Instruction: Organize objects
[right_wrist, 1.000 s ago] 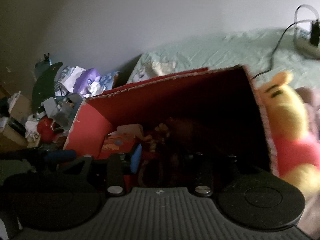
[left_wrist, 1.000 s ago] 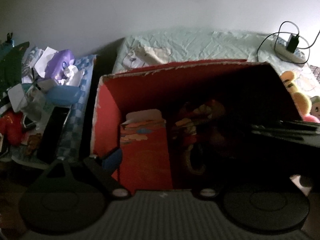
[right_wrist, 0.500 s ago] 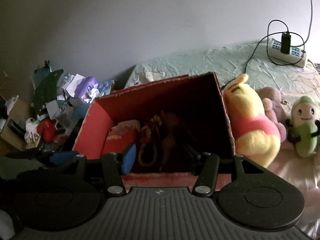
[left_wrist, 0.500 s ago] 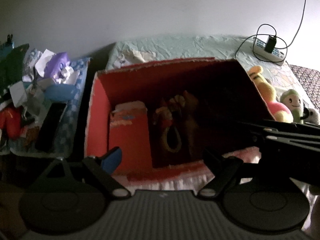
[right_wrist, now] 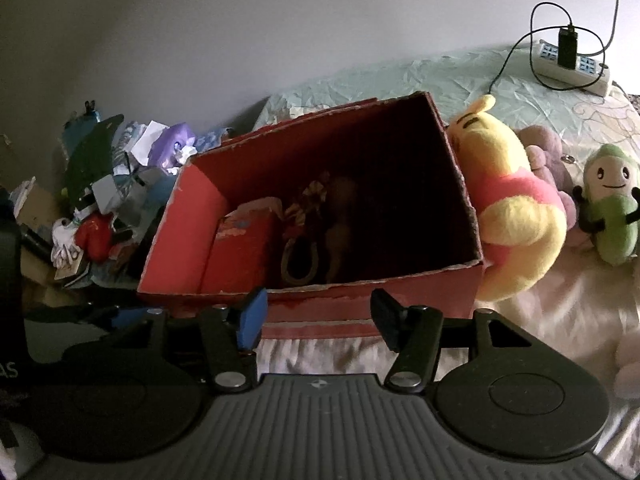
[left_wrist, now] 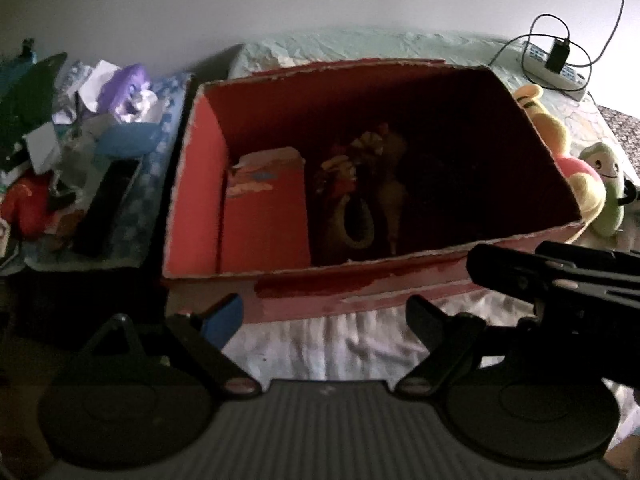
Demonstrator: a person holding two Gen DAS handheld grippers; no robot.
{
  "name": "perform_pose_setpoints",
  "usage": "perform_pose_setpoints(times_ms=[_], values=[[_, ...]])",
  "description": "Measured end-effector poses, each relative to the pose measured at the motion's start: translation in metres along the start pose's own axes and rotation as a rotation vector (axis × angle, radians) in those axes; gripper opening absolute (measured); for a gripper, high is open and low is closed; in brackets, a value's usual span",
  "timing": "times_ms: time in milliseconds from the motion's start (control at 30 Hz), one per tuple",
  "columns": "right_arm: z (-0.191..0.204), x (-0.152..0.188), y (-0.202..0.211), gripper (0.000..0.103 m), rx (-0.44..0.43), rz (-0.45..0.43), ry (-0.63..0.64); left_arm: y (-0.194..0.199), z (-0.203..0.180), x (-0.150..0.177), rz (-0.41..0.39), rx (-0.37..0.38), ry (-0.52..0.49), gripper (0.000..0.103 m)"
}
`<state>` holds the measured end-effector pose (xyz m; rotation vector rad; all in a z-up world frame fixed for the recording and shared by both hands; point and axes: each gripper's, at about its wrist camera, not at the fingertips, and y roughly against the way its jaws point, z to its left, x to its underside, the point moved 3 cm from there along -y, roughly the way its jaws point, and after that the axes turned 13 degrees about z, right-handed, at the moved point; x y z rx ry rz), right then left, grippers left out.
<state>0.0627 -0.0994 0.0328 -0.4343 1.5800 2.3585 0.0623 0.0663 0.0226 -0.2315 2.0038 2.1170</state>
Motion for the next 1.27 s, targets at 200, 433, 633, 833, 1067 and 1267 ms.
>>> perform_pose_setpoints(times_ms=[200,433,633,833,1067,1267], values=[[0.0,-0.001,0.002,0.064,-0.004,0.003,0.006,0.003,0.004,0.0,0.004,-0.025,0.03,0.088],[0.001,-0.006,0.018,0.064,0.004,-0.053,0.014,0.016,0.003,-0.008,-0.028,-0.04,0.03,0.088],[-0.001,-0.021,0.028,0.067,0.017,-0.09,0.027,0.026,0.003,-0.023,-0.064,-0.032,0.036,0.088],[-0.001,-0.034,0.028,0.068,0.021,-0.124,0.027,0.033,0.003,-0.038,-0.107,-0.069,0.039,0.088],[-0.003,-0.042,0.024,0.068,0.018,-0.128,0.032,0.027,0.004,-0.046,-0.106,-0.05,0.042,0.088],[-0.004,-0.049,0.017,0.068,0.03,-0.131,0.035,0.022,0.006,-0.054,-0.12,-0.072,0.048,0.088]])
